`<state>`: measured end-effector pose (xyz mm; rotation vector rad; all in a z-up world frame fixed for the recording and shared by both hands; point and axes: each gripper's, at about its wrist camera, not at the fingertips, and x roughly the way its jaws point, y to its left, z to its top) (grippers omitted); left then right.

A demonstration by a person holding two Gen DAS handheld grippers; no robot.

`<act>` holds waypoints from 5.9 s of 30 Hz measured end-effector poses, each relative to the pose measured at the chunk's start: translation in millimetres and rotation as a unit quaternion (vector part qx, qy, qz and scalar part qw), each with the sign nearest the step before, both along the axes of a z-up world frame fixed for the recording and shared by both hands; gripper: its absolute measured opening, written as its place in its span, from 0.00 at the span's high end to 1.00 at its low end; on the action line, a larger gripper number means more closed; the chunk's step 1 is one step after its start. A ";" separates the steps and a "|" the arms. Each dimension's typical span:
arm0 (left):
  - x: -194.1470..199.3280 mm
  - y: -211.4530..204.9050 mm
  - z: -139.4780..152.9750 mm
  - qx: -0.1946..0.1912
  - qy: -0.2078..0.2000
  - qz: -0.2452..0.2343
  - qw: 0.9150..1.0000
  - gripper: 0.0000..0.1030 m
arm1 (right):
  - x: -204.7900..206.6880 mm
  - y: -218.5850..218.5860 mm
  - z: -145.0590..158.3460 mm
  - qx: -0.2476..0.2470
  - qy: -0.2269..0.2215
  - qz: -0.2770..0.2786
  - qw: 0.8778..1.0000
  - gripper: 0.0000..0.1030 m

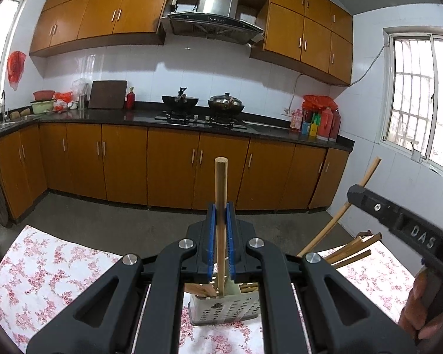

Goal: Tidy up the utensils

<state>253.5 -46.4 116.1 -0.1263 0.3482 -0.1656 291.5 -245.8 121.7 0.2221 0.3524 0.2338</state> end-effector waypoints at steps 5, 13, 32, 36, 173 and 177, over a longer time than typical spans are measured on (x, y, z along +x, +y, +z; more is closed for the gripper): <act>2.5 -1.6 -1.3 0.003 0.005 -0.004 1.000 0.93 | 8.6 6.1 -5.6 -0.007 0.016 -0.005 1.000 0.92; -9.1 6.9 8.5 0.004 -0.003 0.001 1.000 0.91 | -7.3 1.5 -0.9 -0.008 0.007 -0.022 1.000 0.76; -141.3 49.2 -4.4 0.057 -0.048 0.025 0.997 0.05 | -162.3 11.6 -20.7 -0.085 -0.060 -0.054 0.993 0.04; -166.6 54.1 -18.3 0.049 -0.050 0.026 0.997 0.02 | -182.7 16.0 -36.0 -0.097 -0.055 -0.064 0.992 0.04; -232.0 48.7 -122.0 0.067 0.014 0.047 0.997 0.02 | -246.3 20.3 -151.4 -0.102 -0.006 -0.070 0.992 0.04; -231.8 48.8 -121.7 0.067 0.014 0.047 0.997 0.02 | -246.6 20.4 -151.3 -0.101 -0.006 -0.070 0.992 0.04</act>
